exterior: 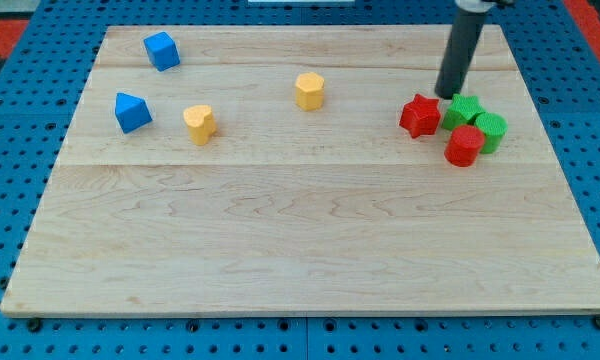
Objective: Push the stars towards the yellow hexagon
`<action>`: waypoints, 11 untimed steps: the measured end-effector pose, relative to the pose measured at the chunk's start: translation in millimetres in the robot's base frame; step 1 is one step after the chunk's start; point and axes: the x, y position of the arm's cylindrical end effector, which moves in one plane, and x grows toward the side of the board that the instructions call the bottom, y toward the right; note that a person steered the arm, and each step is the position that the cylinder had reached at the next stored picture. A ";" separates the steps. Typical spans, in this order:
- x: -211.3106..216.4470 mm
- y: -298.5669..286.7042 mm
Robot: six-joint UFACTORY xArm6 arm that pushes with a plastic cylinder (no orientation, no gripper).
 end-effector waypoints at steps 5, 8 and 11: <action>-18.1 -56.4; 51.9 -45.6; -18.5 -133.0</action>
